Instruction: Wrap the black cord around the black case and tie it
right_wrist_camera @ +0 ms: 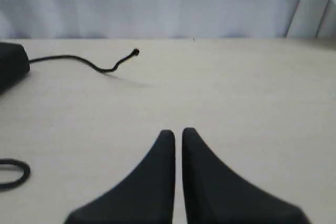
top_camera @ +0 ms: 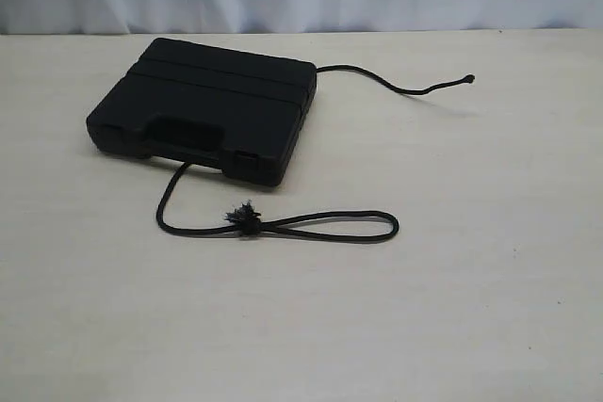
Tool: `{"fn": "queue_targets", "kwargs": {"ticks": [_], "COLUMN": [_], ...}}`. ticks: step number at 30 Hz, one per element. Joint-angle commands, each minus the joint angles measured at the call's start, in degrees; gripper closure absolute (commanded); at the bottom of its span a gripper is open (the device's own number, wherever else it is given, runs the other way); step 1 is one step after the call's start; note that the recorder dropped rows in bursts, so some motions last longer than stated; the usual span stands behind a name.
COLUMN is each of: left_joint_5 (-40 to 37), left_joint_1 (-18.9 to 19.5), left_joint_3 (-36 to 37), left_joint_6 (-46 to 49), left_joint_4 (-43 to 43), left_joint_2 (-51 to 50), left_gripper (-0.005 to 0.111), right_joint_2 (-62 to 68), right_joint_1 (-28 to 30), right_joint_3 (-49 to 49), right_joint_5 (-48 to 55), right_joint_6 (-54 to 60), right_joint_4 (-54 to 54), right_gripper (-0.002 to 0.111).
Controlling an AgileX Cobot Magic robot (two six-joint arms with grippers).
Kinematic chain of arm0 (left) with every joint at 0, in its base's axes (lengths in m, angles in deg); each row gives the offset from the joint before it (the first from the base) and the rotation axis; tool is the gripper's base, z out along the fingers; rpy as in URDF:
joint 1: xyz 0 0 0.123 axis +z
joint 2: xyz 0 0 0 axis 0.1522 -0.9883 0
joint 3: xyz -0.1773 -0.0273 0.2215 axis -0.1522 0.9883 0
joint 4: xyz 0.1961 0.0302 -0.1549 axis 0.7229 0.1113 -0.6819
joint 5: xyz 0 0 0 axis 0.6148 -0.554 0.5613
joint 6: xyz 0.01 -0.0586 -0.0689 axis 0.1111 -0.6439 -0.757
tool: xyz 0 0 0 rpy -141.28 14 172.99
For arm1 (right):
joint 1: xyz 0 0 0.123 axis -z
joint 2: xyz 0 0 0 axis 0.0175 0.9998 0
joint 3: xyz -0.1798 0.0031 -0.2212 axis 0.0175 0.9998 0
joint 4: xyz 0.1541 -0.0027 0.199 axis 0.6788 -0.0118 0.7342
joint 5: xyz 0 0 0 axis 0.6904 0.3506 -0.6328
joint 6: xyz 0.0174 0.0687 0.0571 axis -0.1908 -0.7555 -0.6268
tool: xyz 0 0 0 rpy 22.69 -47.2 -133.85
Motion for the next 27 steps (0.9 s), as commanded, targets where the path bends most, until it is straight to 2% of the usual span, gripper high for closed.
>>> {"fn": "queue_targets", "kwargs": {"ticks": [1, 4, 7, 10, 12, 14, 16, 21, 24, 27], "left_joint_5": [13.89, 22.38, 29.72, 34.44, 37.59, 47.85, 53.89, 56.70, 59.63, 62.67], "left_joint_1": [-0.44, -0.44, -0.44, -0.44, -0.44, -0.44, -0.44, -0.44, -0.44, -0.44], "left_joint_3": [0.20, 0.20, 0.20, 0.20, 0.20, 0.20, 0.20, -5.37, -11.56, -15.30], "left_joint_6": [-1.67, -1.67, -2.01, -5.61, -10.91, -25.51, -31.36, -32.12, -37.27, -41.61], "left_joint_4": [-16.64, -24.82, -25.44, -25.02, -21.23, -2.44, 5.30, 7.89, 11.14, 15.98], "left_joint_2": [0.16, 0.16, 0.16, 0.16, 0.16, 0.16, -1.21, -12.54, -25.07, -31.74], "left_gripper": [0.107, 0.107, 0.107, 0.107, 0.107, 0.107, 0.107, 0.107, 0.107, 0.107], "right_joint_2": [-0.33, -0.33, -0.33, -0.33, -0.33, -0.33, -0.33, -0.33, -0.33, -0.33], "right_joint_1": [0.23, 0.23, 0.23, 0.23, 0.23, 0.23, 0.23, 0.23, 0.23, 0.23], "right_joint_3": [0.04, 0.04, 0.04, 0.04, 0.04, 0.04, 0.04, 0.04, -0.49, -3.50], "right_joint_5": [-9.83, -14.84, -20.80, -22.29, -24.33, -31.32, -34.18, -42.27, -42.99, -42.99], "right_joint_6": [0.08, 0.03, 0.03, 0.03, -0.09, -0.53, -2.87, -8.38, -8.38, -8.38], "right_joint_4": [6.39, 23.60, 30.96, 39.34, 43.86, 45.11, 45.11, 45.11, 43.99, 40.77], "right_gripper": [0.104, 0.104, 0.104, 0.104, 0.104, 0.104, 0.104, 0.104, 0.104, 0.104]}}
